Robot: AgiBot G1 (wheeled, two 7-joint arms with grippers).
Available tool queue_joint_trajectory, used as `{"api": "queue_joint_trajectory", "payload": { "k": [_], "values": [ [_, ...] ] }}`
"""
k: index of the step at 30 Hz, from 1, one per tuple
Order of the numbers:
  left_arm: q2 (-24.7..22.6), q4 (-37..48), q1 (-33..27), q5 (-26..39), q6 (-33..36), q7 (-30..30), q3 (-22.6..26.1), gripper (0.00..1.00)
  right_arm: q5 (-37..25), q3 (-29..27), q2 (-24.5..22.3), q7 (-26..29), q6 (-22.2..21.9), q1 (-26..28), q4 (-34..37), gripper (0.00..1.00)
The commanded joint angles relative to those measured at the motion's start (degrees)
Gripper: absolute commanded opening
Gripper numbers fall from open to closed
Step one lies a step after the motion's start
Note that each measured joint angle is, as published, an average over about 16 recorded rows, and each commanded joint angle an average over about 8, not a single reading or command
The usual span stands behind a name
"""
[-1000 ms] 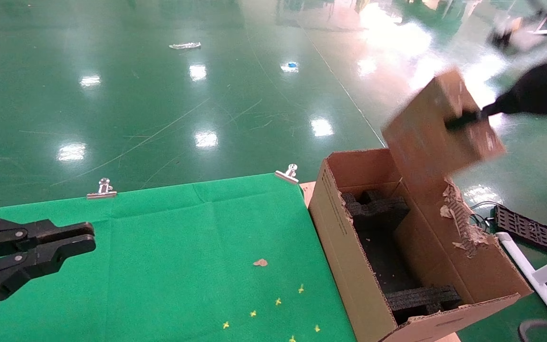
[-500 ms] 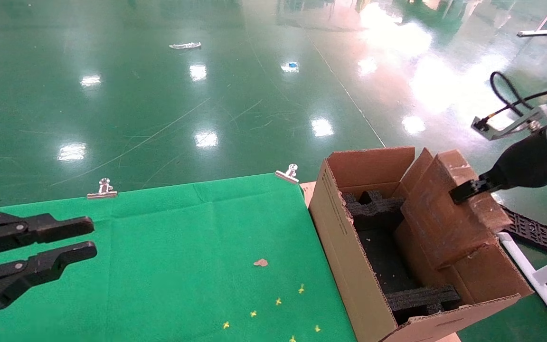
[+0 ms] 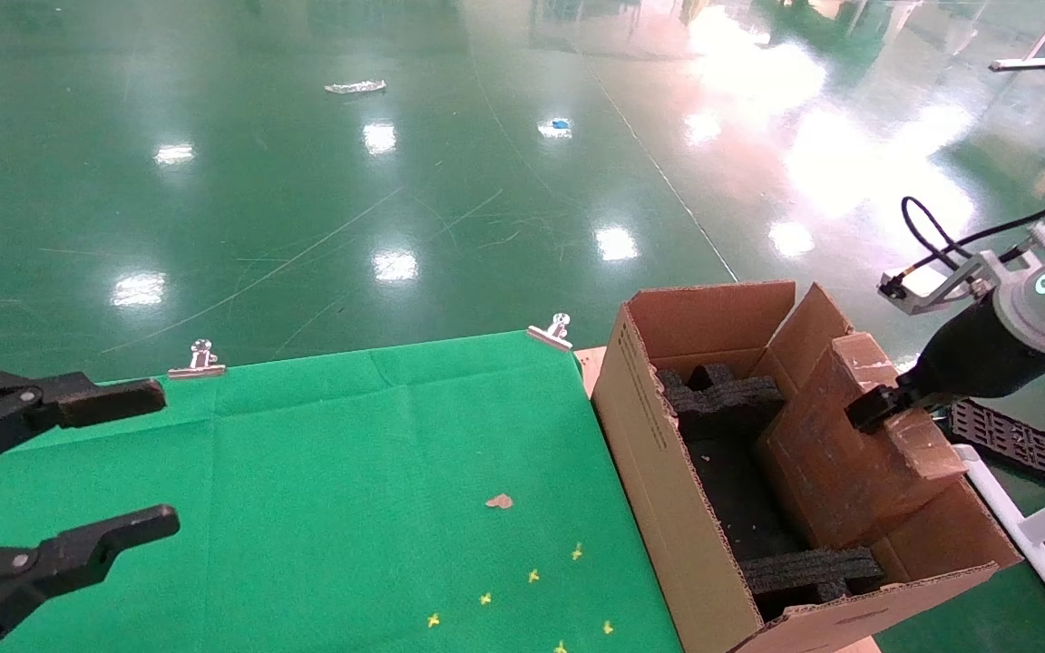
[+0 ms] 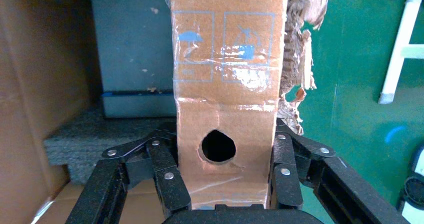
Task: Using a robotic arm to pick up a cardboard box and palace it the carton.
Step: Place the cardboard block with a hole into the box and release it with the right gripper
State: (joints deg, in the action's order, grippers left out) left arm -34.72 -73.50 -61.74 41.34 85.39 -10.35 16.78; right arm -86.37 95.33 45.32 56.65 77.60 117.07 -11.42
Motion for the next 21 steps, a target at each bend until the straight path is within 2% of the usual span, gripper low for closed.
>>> {"api": "queue_joint_trajectory", "payload": {
  "k": [1,11,20,21],
  "values": [
    [0.00,0.00,0.00,0.00,0.00,0.00,0.01,1.00,0.09,0.00,0.65,-0.34,-0.50,-0.89,1.44,0.00],
    [0.02,0.00,-0.01,-0.03,-0.02,0.02,0.04,1.00,2.31,-1.28,3.59,-0.85,-6.65,-8.99,5.88,0.00],
    [0.03,0.00,-0.02,-0.05,-0.03,0.04,0.07,1.00,7.47,-4.77,3.41,-3.70,-15.82,-16.78,7.32,0.00],
    [0.03,0.00,-0.02,-0.05,-0.03,0.04,0.07,1.00,8.02,-5.15,3.21,-4.20,-16.67,-17.40,7.37,0.05]
  ]
}}
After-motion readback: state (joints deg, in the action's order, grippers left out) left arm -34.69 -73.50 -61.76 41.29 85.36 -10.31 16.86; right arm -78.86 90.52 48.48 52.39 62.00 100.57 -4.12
